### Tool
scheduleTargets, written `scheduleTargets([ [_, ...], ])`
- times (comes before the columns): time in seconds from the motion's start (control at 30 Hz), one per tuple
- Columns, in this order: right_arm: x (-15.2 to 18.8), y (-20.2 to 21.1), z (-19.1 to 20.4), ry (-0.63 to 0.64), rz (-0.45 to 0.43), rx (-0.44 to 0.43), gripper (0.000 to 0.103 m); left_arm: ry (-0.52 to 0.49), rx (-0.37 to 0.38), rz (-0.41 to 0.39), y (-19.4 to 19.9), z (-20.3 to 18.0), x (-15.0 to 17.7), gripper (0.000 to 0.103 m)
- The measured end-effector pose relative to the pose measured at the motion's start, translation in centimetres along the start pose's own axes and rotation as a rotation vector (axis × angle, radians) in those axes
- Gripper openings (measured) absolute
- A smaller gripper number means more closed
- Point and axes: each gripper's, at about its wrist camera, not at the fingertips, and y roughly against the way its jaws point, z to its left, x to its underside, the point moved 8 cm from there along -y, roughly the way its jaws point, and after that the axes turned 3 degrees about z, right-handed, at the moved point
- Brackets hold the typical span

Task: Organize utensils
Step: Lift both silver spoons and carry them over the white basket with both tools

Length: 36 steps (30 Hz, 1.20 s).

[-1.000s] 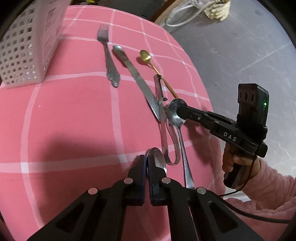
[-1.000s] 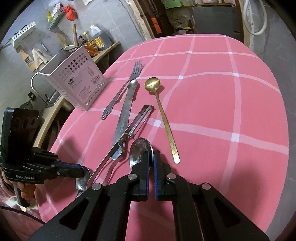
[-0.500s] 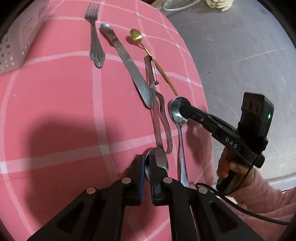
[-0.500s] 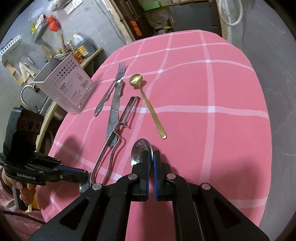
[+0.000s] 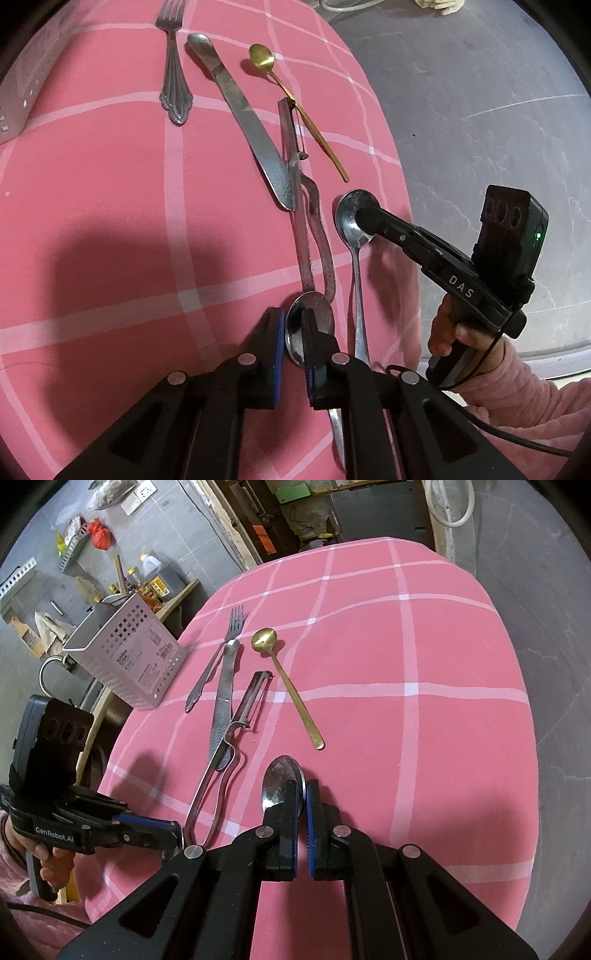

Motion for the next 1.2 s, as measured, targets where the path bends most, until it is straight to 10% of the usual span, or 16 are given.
scheduleTargets([
  [0.5,-1.6,5.0,1.6,0.041,-0.149,0.095,0.003,-0.115,-0.086,-0.22,4.3,-2.6,0.2,0.002],
  [0.9,-8.2,12.0,7.8,0.159,-0.436,0.142,0.003,-0.18,-0.309,-0.618,17.2,-3.5,-3.2,0.002],
  [1.2,-15.4,14.8,16.1,0.275,-0.637,0.071,0.003,-0.127,-0.342,-0.837,26.5,-3.6,-6.1,0.002],
])
